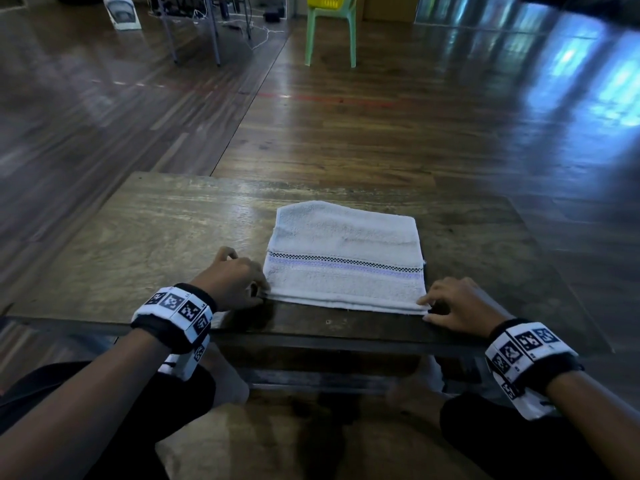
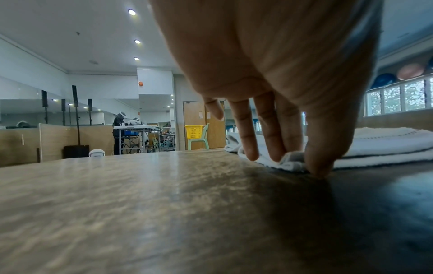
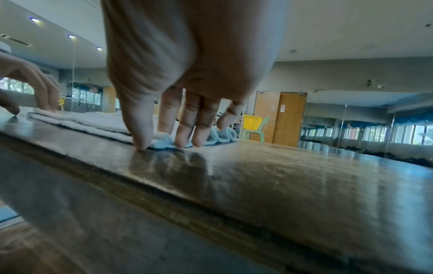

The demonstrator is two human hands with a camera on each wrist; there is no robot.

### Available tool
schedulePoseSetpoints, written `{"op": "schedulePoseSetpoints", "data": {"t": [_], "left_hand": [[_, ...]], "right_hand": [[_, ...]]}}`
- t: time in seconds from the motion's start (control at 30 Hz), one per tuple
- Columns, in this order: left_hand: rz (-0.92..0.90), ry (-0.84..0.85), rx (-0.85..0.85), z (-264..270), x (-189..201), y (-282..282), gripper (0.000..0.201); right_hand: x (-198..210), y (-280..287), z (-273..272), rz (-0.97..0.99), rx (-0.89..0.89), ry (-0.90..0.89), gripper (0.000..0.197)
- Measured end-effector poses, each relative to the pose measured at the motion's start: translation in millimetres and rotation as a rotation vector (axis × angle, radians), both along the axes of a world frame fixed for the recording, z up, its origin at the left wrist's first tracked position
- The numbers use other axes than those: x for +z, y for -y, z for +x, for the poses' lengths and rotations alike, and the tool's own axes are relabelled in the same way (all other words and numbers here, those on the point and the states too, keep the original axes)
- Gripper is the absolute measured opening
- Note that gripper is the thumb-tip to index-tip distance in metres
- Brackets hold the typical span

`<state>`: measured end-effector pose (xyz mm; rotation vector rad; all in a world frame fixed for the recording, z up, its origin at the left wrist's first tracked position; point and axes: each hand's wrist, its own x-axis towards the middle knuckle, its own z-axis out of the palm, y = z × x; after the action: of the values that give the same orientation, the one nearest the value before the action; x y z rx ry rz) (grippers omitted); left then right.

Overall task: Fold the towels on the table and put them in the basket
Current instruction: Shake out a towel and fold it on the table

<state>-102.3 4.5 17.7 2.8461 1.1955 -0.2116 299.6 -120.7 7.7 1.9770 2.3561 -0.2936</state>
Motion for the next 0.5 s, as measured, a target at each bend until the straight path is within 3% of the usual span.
{"op": "schedulePoseSetpoints", "data": {"t": [0.2,0.5], "left_hand": [[0.059,-0.013,-0.021,5.7,-3.8,-1.2,0.018],[0.14,0.04,-0.023,9.0,-17.5,1.2,0.022]], "right_hand": [[3.7,-1.1,-9.7,0.06,0.013,0.073,0.027],[6.2,-4.5,-15.2,0.066,-0.028,0.048,0.023]]}}
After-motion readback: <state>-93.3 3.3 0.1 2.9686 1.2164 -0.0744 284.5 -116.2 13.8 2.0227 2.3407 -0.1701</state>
